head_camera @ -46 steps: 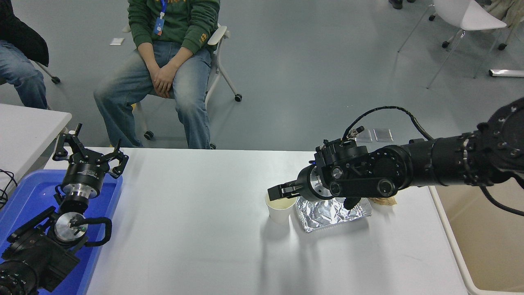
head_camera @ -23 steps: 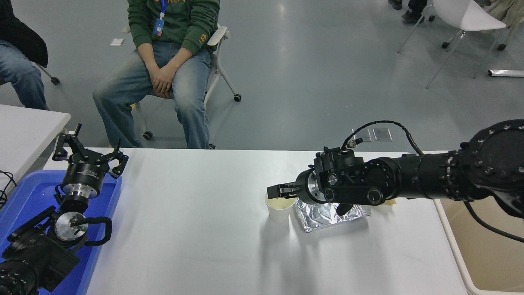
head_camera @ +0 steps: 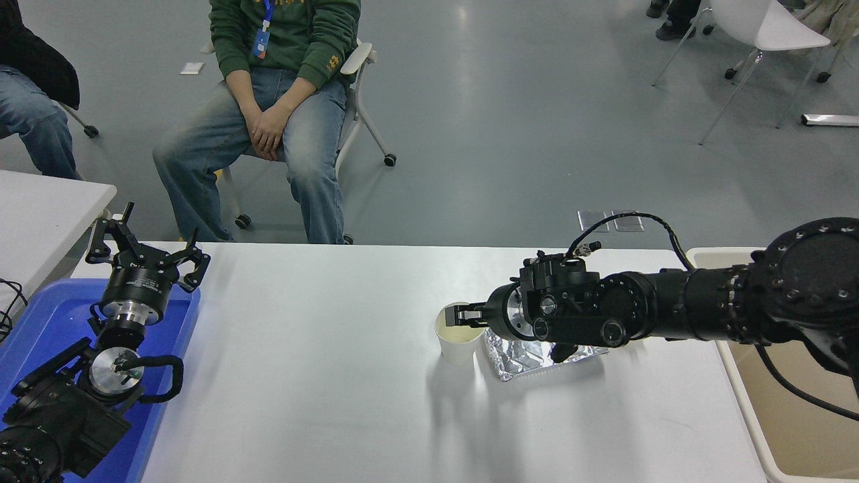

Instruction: Clean the table surface

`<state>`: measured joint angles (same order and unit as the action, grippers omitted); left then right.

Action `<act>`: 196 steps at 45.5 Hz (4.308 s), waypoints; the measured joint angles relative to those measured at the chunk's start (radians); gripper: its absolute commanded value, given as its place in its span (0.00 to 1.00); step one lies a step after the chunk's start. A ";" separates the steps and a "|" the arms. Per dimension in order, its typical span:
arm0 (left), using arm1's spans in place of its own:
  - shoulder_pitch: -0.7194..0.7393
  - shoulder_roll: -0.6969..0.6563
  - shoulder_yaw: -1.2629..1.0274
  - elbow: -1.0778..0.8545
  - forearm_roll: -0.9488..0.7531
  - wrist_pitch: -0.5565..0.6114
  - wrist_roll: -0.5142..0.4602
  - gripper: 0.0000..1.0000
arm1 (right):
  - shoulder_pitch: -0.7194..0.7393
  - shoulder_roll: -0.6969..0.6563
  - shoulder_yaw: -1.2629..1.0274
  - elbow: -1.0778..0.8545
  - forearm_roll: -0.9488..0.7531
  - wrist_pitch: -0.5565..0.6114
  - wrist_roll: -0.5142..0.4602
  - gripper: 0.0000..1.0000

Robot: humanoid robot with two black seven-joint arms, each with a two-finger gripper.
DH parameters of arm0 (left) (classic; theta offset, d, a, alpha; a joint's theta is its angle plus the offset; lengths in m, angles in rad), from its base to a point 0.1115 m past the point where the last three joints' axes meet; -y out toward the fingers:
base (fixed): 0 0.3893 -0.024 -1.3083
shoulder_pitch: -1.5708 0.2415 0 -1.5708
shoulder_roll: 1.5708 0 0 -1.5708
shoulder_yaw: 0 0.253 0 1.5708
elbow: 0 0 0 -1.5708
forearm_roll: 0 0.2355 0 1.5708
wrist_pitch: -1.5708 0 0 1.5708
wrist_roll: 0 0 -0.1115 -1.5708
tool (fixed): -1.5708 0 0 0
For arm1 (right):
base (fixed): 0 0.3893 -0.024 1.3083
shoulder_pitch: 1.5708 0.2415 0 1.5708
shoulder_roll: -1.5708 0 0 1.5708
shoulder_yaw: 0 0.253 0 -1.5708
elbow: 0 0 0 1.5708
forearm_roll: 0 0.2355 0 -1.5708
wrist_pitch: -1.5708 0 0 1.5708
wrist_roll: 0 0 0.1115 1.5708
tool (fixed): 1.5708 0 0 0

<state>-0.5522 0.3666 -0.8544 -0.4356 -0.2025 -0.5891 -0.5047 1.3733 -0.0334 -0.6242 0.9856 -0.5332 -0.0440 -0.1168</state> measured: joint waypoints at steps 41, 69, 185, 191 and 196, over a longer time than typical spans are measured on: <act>0.000 0.000 0.000 0.000 0.000 0.000 0.000 1.00 | 0.006 -0.055 0.025 0.022 -0.023 0.029 0.045 0.00; 0.000 0.000 0.000 0.000 0.000 0.000 0.000 1.00 | 0.034 -0.329 0.230 0.198 -0.022 0.052 0.090 0.00; 0.000 0.000 0.000 0.000 0.000 0.000 0.000 1.00 | -0.880 -0.811 1.043 -0.248 0.451 0.051 0.414 0.00; 0.000 0.000 0.000 0.000 0.000 0.000 0.000 1.00 | -0.889 -0.745 1.036 -0.372 0.454 0.051 0.413 0.00; 0.000 0.000 0.000 0.000 0.000 0.000 0.000 1.00 | -0.892 -0.673 1.018 -0.505 0.451 0.051 0.408 0.00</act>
<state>-0.5522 0.3666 -0.8544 -0.4356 -0.2026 -0.5895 -0.5047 0.4813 -0.7063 0.3941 0.4806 -0.0820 0.0071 0.2915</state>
